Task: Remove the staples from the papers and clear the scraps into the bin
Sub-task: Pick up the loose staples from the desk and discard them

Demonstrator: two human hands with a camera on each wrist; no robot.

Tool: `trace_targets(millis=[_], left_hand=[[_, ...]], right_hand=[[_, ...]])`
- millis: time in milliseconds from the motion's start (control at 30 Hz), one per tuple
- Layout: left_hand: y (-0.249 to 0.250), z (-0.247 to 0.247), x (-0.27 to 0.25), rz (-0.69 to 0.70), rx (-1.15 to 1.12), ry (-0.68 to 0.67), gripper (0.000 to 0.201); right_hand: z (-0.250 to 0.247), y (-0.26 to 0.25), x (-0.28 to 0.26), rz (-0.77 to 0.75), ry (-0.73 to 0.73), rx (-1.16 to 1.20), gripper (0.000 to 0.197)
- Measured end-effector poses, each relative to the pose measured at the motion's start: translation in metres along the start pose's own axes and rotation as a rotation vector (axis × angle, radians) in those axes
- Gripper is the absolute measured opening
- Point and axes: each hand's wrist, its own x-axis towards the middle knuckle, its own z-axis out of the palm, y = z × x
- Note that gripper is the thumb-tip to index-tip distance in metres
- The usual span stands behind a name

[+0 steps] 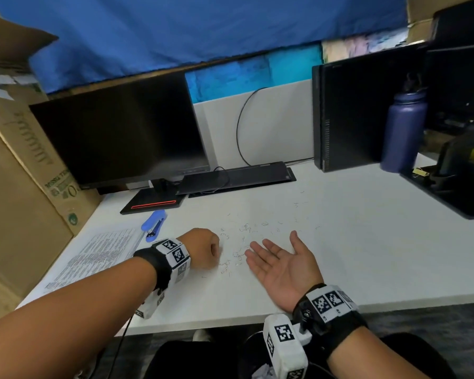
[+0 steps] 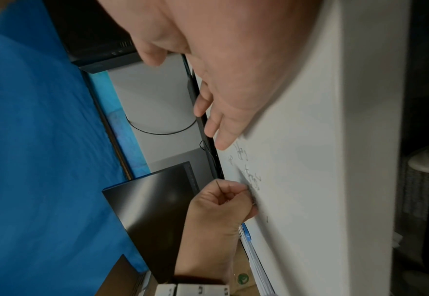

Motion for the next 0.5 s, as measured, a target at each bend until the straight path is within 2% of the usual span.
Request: trace_targets(millis=[100,200,300,400,500], left_hand=[[0.008,-0.012,0.001,-0.001,-0.046,0.072,0.008],[0.032,-0.027,-0.005,0.042,-0.393,0.123,0.007],[0.063,-0.033,-0.018,0.174,-0.634,0.064,0.008],[0.087,-0.025,-0.023,0.274,-0.648,-0.011,0.007],[0.098,-0.016,-0.020,0.273,-0.519,-0.024,0.012]], right_hand=[[-0.001,-0.001,0.001,0.009,0.018,0.010,0.079],[0.002,-0.001,0.001,0.028,0.054,-0.008,0.075],[0.005,-0.003,-0.001,0.028,0.069,-0.014,0.064],[0.007,-0.001,-0.002,-0.001,0.078,0.031,0.050],[0.006,0.001,0.000,-0.028,0.096,0.082,0.041]])
